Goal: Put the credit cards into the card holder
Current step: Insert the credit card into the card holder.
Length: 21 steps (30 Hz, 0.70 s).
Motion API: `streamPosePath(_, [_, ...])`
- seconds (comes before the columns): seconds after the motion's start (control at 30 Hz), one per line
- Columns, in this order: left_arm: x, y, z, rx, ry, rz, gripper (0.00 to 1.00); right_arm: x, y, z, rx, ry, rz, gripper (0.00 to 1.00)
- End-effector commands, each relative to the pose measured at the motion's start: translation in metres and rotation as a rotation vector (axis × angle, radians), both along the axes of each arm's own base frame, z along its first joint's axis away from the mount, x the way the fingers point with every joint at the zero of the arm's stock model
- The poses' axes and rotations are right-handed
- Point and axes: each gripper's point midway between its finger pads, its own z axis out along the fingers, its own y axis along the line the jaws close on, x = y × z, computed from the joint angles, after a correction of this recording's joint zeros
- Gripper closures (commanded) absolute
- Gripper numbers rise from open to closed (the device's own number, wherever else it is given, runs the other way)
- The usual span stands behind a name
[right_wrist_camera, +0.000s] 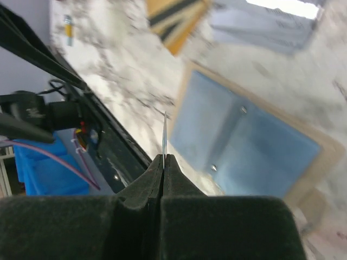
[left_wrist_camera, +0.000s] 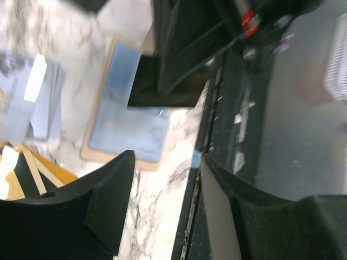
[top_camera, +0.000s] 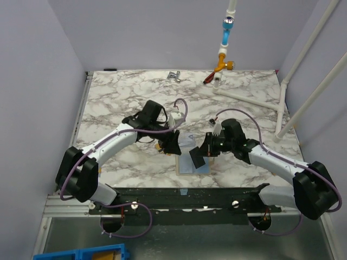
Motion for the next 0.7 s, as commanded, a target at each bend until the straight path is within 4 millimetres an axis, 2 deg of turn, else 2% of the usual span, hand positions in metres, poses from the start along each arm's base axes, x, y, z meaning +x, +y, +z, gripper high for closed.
streamPosePath(0.0, [0.007, 0.022, -0.072, 0.257, -0.216, 0.09, 0.56, -0.008, -0.022, -0.041, -0.099, 0.09, -0.106, 0.99])
streamPosePath(0.13, [0.009, 0.019, -0.076, 0.265, -0.222, 0.126, 0.6, -0.016, -0.027, -0.05, -0.079, 0.113, -0.134, 0.99])
streamPosePath(0.3, [0.012, 0.008, -0.091, 0.351, -0.167, 0.134, 0.64, -0.012, -0.027, -0.054, -0.081, 0.1, -0.143, 0.99])
streamPosePath(0.5, [0.007, -0.025, -0.09, 0.16, -0.083, 0.154, 0.66, -0.008, -0.028, -0.062, -0.089, 0.113, -0.158, 0.99])
streamPosePath(0.53, [0.01, -0.028, -0.096, 0.147, -0.082, 0.157, 0.73, -0.008, -0.028, -0.062, -0.088, 0.112, -0.153, 0.99])
streamPosePath(0.6, [0.018, -0.031, -0.108, 0.171, -0.061, 0.158, 0.98, -0.011, -0.028, -0.063, -0.086, 0.119, -0.14, 0.99])
streamPosePath(0.67, [0.02, -0.031, -0.12, 0.203, -0.018, 0.142, 1.0, -0.014, -0.029, -0.065, -0.084, 0.129, -0.13, 0.99])
